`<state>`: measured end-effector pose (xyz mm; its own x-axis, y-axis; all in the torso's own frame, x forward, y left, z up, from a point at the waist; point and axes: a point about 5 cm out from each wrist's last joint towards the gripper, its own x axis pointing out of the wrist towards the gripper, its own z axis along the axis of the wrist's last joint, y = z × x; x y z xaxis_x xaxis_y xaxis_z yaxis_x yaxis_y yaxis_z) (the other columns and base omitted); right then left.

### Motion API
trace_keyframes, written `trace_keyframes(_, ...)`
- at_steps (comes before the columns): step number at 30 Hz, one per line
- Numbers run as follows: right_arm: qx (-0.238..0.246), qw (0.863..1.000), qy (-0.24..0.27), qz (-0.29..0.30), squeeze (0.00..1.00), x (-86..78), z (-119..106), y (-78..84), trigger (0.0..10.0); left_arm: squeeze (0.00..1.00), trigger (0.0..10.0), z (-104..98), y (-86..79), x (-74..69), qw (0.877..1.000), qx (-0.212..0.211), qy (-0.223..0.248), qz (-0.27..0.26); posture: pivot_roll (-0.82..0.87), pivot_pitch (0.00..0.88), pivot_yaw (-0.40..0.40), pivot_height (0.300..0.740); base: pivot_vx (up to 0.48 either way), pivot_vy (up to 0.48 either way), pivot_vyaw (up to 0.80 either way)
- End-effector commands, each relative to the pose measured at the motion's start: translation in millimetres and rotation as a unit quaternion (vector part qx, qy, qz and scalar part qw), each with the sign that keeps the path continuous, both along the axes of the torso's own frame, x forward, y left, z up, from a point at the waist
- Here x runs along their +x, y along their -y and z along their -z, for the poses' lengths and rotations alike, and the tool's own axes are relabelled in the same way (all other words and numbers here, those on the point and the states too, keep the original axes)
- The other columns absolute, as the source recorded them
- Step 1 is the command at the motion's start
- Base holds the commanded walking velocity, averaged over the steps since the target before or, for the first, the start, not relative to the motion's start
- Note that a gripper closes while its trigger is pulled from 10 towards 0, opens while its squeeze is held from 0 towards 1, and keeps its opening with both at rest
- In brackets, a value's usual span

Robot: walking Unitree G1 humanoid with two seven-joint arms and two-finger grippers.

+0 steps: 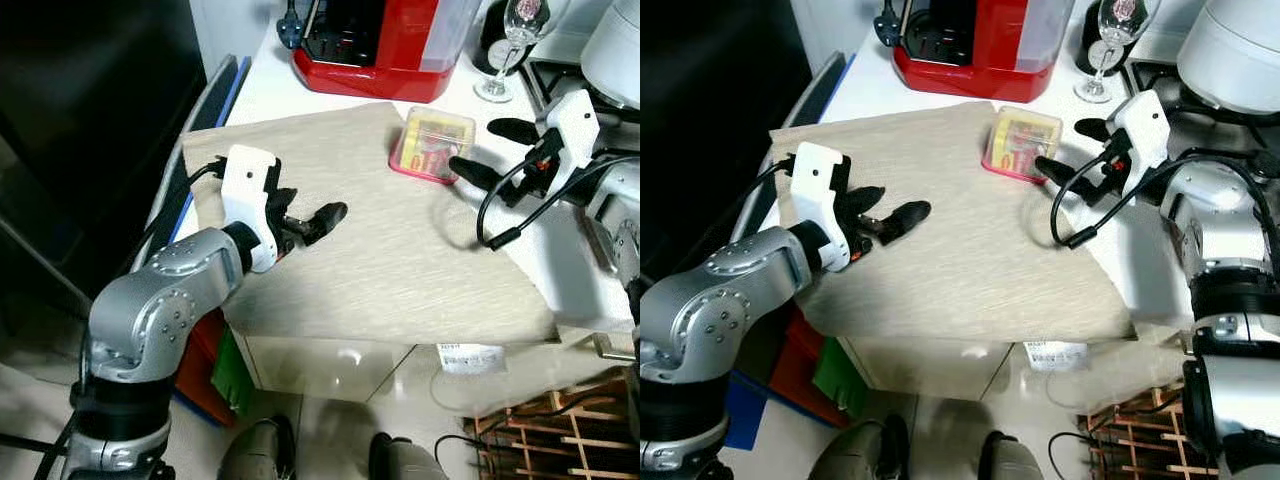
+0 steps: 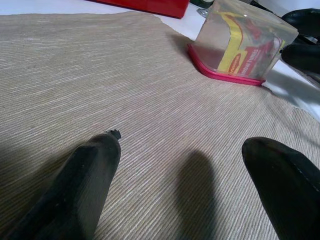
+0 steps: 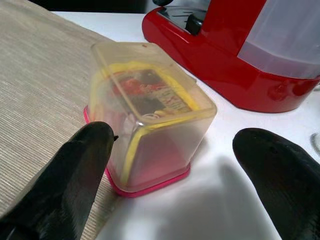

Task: Restocking fridge

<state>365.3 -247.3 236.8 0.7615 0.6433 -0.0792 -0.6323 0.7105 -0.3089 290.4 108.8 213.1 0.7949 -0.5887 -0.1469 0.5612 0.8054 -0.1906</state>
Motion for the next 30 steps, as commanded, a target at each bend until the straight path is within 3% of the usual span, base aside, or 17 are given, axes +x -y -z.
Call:
trace_keyframes(1, 0.013, 1.0, 0.005, -0.002, 0.0, 1.7, -2, 0.4, 10.0, 0.0, 10.0, 7, -2.5, -1.3, 1.0, 0.006, -0.022, -0.005, 0.03, 0.224, -0.001, 0.74, 0.0, 0.0, 0.0)
trace_keyframes(20, 0.042, 0.999, -0.001, -0.034, 0.0, 18.8, 2, -32.4, 10.0, 0.0, 10.0, 6, -1.6, -2.7, 1.0, 0.005, -0.028, -0.005, 0.04, 0.246, 0.005, 0.74, 0.0, 0.0, 0.0)
trace_keyframes(21, 0.044, 0.999, -0.001, -0.032, 0.0, 19.8, 2, -33.6, 6.0, 0.0, 10.0, 6, -1.4, -2.4, 1.0, 0.005, -0.028, -0.005, 0.04, 0.245, 0.004, 0.74, 0.0, 0.0, 0.0)
trace_keyframes(22, 0.053, 0.998, -0.002, -0.03, 0.0, 20.9, 1, -34.4, 0.0, 0.0, 10.0, 5, -1.3, -2.2, 1.0, 0.004, -0.028, -0.006, 0.04, 0.245, 0.004, 0.74, 0.0, 0.0, 0.0)
trace_keyframes(30, 0.09, 0.996, -0.004, -0.02, 0.0, 22.5, 5, -36.2, 0.0, 0.0, 10.0, 6, 4.3, -3.7, 1.0, -0.004, -0.029, 0.0, 0.03, 0.243, 0.003, 0.74, 0.0, 0.0, 0.0)
